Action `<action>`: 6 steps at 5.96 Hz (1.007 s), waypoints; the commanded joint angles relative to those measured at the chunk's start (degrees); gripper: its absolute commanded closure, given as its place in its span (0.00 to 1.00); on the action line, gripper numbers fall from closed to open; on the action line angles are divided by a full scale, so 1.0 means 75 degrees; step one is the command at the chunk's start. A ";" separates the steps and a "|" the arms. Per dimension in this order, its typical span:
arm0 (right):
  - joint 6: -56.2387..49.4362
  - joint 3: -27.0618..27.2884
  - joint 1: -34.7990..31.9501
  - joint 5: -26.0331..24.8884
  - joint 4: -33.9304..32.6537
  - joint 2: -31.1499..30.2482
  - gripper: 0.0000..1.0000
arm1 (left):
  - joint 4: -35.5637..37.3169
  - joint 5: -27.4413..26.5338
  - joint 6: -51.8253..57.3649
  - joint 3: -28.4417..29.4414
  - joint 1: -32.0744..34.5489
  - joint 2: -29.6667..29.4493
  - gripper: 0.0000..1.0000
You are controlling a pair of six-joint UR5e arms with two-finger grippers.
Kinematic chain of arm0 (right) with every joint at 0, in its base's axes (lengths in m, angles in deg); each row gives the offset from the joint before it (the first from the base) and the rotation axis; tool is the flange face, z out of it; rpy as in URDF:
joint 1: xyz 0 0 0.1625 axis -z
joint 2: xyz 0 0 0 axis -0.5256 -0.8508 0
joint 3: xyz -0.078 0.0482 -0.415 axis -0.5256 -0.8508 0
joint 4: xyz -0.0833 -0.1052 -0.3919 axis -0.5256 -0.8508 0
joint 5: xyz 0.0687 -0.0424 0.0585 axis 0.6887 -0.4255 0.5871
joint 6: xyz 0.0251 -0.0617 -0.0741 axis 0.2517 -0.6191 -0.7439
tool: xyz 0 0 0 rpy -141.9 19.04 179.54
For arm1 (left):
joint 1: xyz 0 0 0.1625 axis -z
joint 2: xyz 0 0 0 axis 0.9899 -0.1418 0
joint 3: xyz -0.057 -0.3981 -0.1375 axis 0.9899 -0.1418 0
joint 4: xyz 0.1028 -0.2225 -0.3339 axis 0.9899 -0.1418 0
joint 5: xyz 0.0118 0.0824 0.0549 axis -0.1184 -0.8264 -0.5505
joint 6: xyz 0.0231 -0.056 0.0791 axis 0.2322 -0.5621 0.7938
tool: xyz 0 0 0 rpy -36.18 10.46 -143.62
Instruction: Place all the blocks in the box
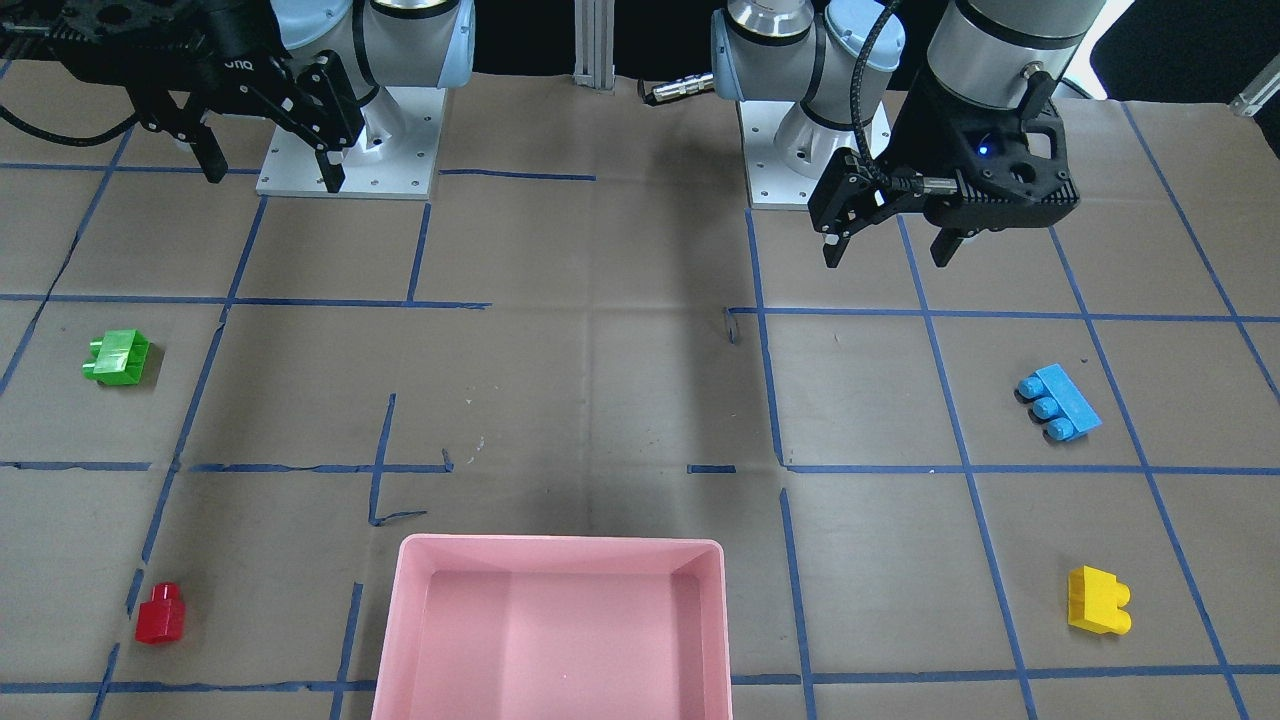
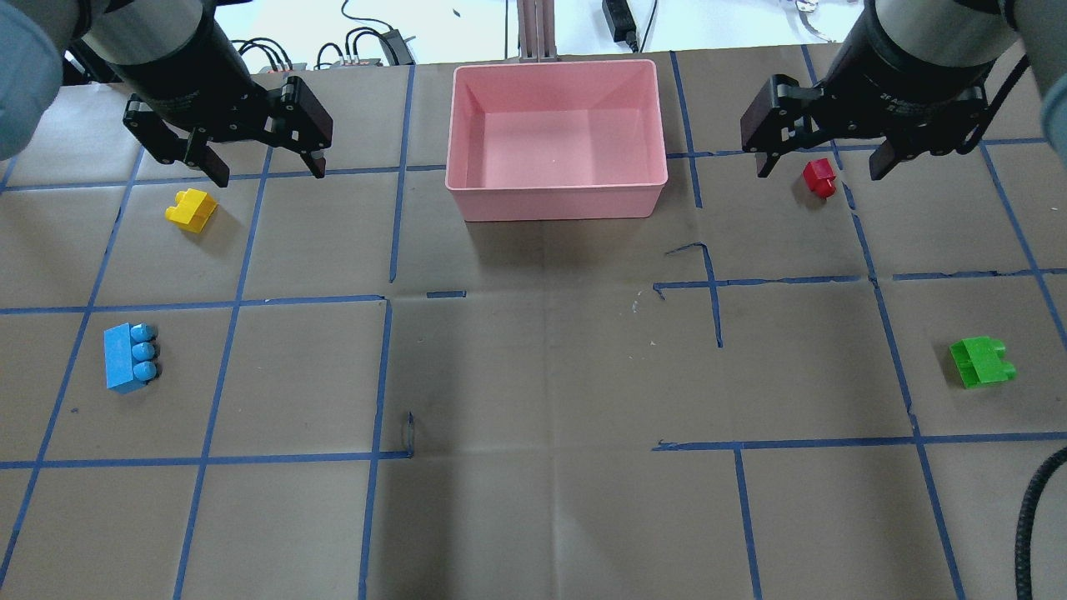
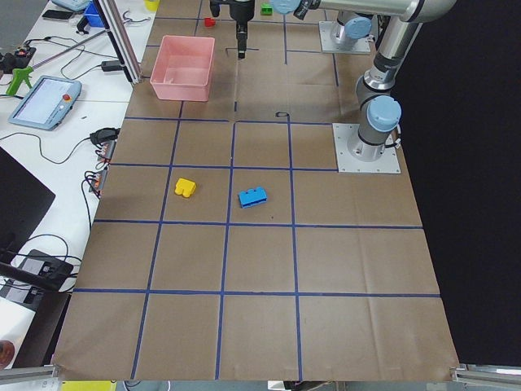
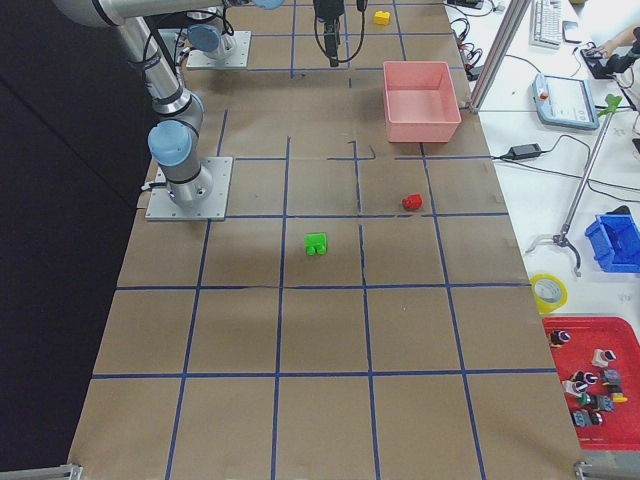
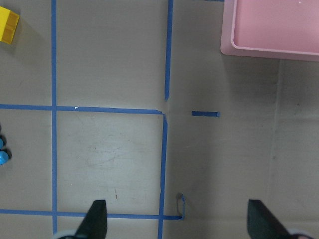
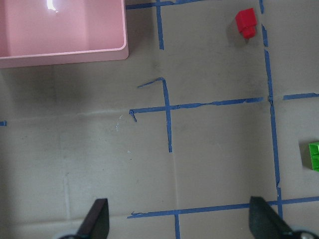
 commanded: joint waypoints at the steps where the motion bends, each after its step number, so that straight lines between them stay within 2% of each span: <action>1: -0.0003 0.0003 -0.0005 -0.0001 0.0005 -0.0009 0.00 | 0.0009 0.0012 0.0000 -0.0023 0.0000 0.0055 0.00; 4: -0.0014 0.0003 0.0019 -0.0001 0.0005 0.0003 0.00 | 0.0020 0.0023 0.0011 0.0035 -0.0047 0.0056 0.00; 6: -0.0014 0.0003 0.0007 -0.0012 -0.0030 0.0003 0.00 | 0.0021 0.0035 0.0163 0.0153 -0.0501 -0.0108 0.00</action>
